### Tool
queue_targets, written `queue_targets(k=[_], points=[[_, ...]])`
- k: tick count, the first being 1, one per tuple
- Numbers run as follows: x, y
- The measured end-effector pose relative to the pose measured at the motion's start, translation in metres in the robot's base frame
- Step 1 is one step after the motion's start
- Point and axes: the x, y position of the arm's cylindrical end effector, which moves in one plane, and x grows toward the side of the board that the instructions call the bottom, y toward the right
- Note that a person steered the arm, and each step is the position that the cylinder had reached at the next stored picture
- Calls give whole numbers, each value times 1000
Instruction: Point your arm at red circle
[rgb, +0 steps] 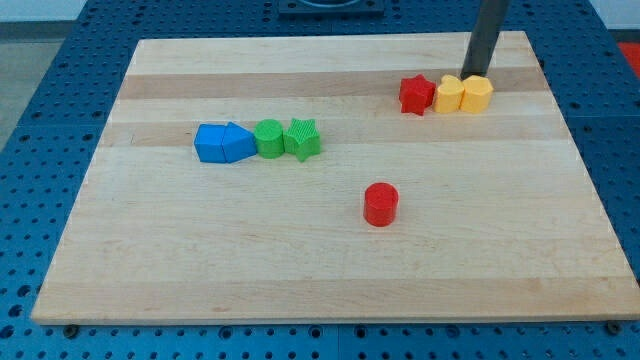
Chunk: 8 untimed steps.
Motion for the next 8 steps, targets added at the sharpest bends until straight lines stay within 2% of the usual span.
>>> queue_targets(k=[2, 4, 7, 8], points=[[-2, 6], [-4, 62], [90, 57], [131, 33]])
